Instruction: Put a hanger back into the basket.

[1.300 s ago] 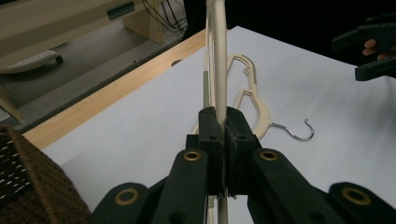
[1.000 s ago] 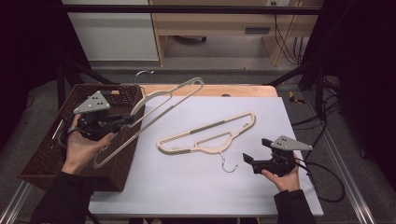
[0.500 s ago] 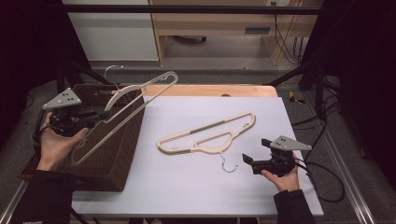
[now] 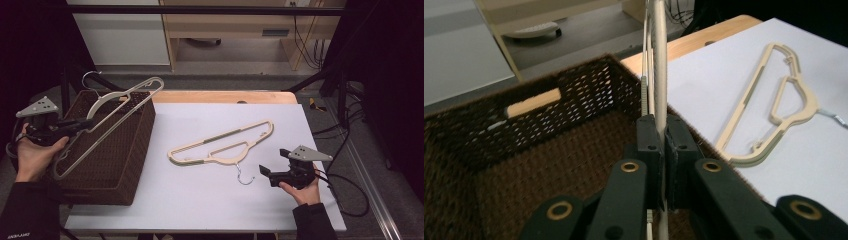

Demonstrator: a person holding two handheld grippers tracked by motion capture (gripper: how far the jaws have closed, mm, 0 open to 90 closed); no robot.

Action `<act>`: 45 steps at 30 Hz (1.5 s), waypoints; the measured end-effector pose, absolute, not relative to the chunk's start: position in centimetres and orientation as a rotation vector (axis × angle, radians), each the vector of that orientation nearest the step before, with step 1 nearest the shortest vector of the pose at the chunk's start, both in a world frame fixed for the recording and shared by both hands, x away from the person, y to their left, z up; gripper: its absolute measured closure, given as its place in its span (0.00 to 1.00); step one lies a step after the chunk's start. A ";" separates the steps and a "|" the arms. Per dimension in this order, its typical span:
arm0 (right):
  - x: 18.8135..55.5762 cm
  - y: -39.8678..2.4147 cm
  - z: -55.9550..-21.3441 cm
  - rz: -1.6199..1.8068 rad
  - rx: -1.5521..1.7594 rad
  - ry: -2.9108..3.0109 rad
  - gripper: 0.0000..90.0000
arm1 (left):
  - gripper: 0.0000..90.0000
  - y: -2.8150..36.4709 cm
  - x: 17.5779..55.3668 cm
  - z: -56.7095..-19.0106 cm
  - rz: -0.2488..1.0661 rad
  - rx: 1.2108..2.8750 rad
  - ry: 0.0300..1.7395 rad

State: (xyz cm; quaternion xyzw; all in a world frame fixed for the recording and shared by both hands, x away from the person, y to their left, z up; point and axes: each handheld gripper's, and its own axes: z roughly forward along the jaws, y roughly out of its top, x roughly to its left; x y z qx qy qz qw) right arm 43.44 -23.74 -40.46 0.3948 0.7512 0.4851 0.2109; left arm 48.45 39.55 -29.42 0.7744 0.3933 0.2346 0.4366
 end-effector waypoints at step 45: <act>43.8 -23.0 -41.1 1.308 1.089 2.134 0.06 | 0.83 44.7 49.5 -37.4 0.544 1.983 1.413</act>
